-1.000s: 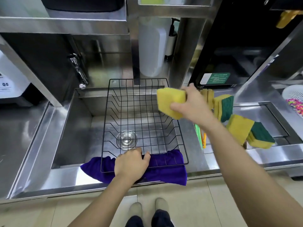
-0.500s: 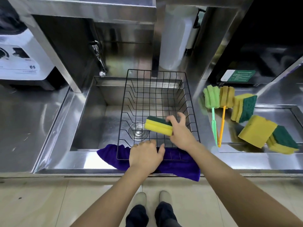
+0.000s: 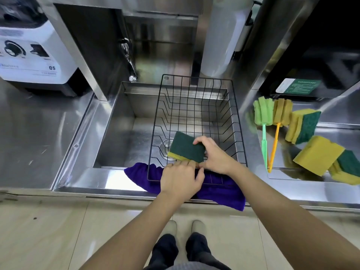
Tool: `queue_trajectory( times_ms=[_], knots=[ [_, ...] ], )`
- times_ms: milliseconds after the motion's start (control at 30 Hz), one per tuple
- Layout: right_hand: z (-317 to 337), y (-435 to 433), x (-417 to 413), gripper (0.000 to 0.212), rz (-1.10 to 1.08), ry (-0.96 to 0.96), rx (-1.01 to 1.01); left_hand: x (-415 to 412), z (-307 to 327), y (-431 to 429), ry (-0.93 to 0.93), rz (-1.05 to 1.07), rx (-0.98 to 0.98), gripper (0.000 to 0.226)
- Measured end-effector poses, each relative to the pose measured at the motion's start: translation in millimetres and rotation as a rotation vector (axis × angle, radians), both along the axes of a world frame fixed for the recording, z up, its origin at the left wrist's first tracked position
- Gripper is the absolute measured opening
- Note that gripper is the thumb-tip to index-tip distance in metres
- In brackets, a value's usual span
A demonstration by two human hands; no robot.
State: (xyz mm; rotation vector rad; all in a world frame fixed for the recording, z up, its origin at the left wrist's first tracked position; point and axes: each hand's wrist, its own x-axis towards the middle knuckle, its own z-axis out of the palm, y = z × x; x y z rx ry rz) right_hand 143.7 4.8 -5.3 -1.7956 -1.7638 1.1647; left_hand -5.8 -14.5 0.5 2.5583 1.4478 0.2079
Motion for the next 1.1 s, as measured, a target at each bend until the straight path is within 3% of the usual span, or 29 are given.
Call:
queue_trajectory(
  times_ms=[133, 400, 533, 833, 967, 1100],
  knots=[
    [-1.9, 0.7, -8.1, 0.062, 0.120, -0.131, -0.011, -4.1, -8.4, -0.1, -0.055, -0.029, 0.139, 0.035],
    [10.6, -1.9, -3.7, 0.069, 0.194, -0.096, -0.176, -5.3, -11.0, -3.2, -0.001, -0.039, 0.117, 0.041],
    [16.3, -6.9, -0.9, 0.060, 0.149, -0.196, -0.097, -1.0, -8.5, -5.0, 0.014, -0.084, 0.135, 0.043],
    [59.7, -34.1, 60.3, 0.023, -0.587, -0.169, 0.318, 45.8, -0.4, -20.2, 0.076, -0.300, 0.032, 0.053],
    [59.4, -62.2, 108.5, 0.039, -0.969, -0.378, 0.397, 63.2, 2.0, -23.9, 0.148, -0.332, 0.019, 0.059],
    [48.0, -88.7, 150.9, 0.065, -1.395, -0.460, 0.235, 71.3, -1.3, -23.1, 0.169, -0.321, 0.022, 0.059]
  ],
)
